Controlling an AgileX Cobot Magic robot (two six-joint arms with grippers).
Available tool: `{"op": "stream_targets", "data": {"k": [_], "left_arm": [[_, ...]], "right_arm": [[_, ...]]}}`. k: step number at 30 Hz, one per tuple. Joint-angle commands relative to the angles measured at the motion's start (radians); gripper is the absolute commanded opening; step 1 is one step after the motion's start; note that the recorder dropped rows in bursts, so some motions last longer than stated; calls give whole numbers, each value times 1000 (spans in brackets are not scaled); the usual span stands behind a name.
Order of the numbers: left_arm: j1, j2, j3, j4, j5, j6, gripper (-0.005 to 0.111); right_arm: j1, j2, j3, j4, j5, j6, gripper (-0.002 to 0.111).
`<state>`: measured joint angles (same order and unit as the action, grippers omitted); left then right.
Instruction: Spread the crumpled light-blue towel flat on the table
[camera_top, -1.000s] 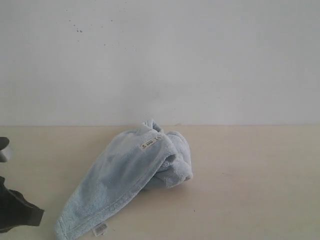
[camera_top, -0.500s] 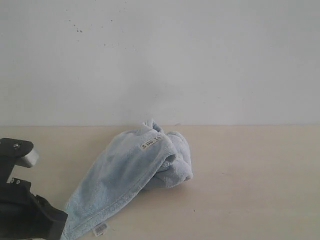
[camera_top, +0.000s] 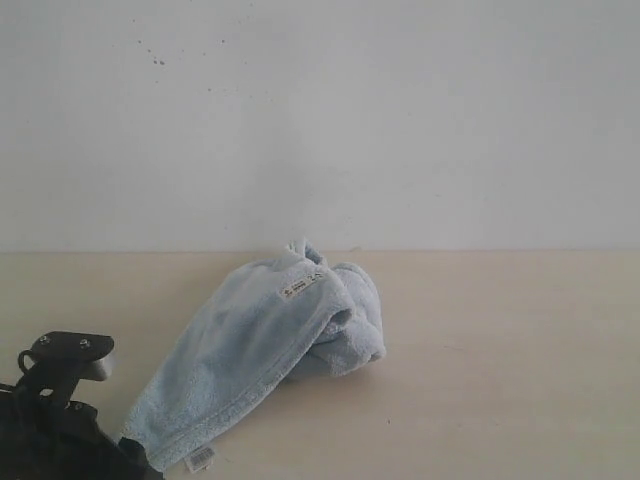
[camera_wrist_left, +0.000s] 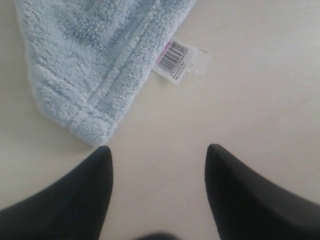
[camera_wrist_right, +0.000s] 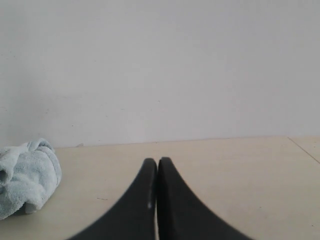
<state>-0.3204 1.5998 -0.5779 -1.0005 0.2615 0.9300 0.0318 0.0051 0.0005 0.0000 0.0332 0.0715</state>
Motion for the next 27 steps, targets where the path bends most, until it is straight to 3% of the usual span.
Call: {"op": "stream_targets", "data": {"k": [1,8,27], "left_arm": [[-6,43,-36,-13,-11,6,54],[-6,54,-46,-13,-87,6,54],[-6,57,-63,-13,-139,6,54]], "right_arm": [[2,-5,0,0,-8,-2,0],[2,-5,0,0,-8,-2,0],[2,-5,0,0,-8,-2,0]]}}
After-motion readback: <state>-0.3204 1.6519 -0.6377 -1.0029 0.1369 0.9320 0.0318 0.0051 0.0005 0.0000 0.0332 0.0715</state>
